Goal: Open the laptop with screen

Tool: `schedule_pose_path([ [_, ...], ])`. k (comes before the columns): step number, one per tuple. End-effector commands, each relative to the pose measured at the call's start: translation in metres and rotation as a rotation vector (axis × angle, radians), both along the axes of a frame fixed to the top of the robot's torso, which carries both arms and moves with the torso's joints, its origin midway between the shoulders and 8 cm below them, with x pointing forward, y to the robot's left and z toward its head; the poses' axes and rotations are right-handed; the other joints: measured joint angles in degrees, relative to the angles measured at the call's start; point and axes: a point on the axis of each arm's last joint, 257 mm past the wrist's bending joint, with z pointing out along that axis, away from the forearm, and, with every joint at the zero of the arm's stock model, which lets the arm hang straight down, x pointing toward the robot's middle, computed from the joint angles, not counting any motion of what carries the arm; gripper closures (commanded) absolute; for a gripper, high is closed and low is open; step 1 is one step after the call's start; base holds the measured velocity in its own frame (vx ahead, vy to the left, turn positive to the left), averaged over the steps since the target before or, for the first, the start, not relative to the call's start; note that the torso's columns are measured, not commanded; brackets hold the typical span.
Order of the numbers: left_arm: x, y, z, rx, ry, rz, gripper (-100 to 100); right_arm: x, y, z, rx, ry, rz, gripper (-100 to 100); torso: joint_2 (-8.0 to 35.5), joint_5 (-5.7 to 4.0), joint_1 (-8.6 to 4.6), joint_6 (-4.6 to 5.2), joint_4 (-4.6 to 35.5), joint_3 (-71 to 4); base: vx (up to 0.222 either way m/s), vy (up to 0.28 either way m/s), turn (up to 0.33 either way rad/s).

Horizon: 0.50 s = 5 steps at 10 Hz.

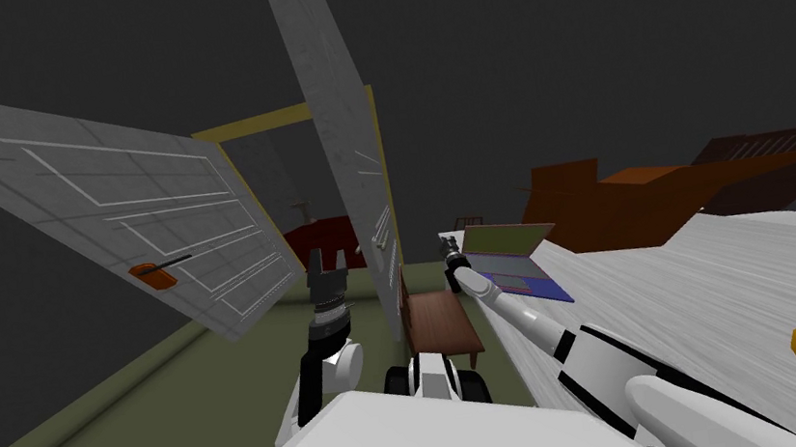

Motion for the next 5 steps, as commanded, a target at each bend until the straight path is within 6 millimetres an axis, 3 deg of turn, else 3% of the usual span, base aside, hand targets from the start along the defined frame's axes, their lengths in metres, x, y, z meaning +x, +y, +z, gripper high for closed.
schedule_pose_path([
  [1, 0.0, 0.0, 0.0, 0.0, 0.0, 0.0, 0, -0.0071, 0.0025, 0.0047, 0.01, -0.027, -0.011, 100, 0.0, 0.0, 0.0, 0.0, 0.0, 0.0, -0.004, -0.003, 0.014],
  [5, 0.0, 0.0, 0.0, 0.0, 0.0, 0.0, 0, -0.0071, 0.0025, 0.0047, 0.01, -0.027, -0.011, 100, 0.0, 0.0, 0.01, 0.0, 0.0, 0.0, 0.001, 0.0, -0.002],
])
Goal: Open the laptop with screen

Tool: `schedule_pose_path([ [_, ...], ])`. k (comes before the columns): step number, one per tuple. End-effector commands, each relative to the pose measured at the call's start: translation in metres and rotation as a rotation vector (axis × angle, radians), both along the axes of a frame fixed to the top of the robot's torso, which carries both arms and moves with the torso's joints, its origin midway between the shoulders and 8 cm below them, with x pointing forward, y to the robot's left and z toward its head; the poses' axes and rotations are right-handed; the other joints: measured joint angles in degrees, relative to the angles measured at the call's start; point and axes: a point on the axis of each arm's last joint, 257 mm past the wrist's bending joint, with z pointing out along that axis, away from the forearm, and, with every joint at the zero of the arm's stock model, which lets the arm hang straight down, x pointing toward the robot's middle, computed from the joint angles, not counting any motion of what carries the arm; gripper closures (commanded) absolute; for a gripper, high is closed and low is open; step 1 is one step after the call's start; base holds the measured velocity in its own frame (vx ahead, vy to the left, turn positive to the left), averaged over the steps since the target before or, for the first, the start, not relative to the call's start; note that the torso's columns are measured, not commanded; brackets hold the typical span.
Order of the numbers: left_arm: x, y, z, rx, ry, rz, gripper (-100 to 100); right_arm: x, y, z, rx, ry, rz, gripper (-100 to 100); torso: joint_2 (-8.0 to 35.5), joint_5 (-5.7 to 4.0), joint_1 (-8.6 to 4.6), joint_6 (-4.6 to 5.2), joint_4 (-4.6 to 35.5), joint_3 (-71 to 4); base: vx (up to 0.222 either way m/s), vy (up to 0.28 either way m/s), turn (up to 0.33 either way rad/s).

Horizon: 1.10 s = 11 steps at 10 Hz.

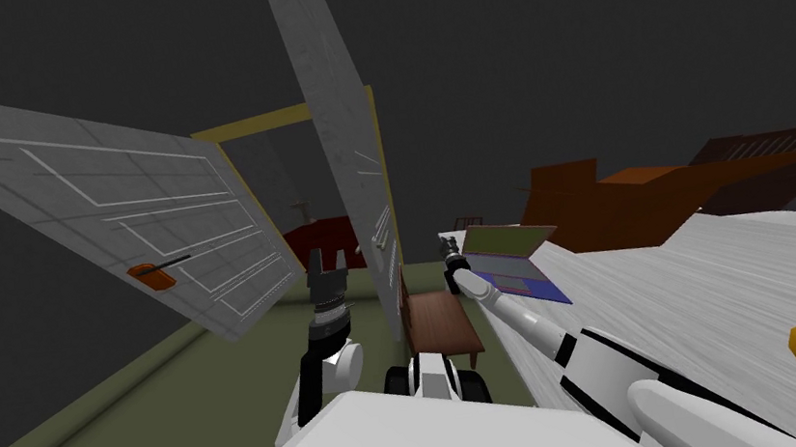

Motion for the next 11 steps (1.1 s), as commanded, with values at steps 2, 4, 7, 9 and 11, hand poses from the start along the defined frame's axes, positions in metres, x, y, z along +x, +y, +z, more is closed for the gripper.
schedule_pose_path([
  [2, 0.0, 0.0, 0.0, 0.0, 0.0, 0.0, 0, 0.0, 0.0, 0.0, 0.0, 0.0, 0.0, 100, 0.0, 0.0, -0.01, 0.0, 0.0, 0.0, -0.003, -0.002, 0.01],
  [4, 0.0, 0.0, 0.0, 0.0, 0.0, 0.0, 0, 0.0, 0.0, 0.0, 0.0, 0.0, 0.0, 100, 0.0, 0.0, 0.01, 0.0, 0.0, 0.0, 0.007, 0.004, -0.023],
  [7, 0.0, 0.0, 0.0, 0.0, 0.0, 0.0, 0, 0.0, -0.003, -0.001, 0.032, 0.035, 0.007, 100, 0.0, 0.02, 0.03, 0.02, 0.0, 0.0, 0.006, 0.011, 0.116],
  [9, 0.0, 0.0, 0.0, 0.0, 0.0, 0.0, 0, -0.006, 0.003, -0.008, 0.094, 0.064, 0.021, 100, 0.0, -0.02, -0.06, 0.01, 0.0, 0.0, 0.005, 0.008, 0.107],
  [11, 0.0, 0.0, 0.0, 0.0, 0.0, 0.0, 0, 0.001, -0.014, 0.002, 0.066, 0.053, 0.006, 100, 0.0, 0.01, 0.01, 0.02, 0.0, 0.0, 0.005, 0.009, 0.056],
])
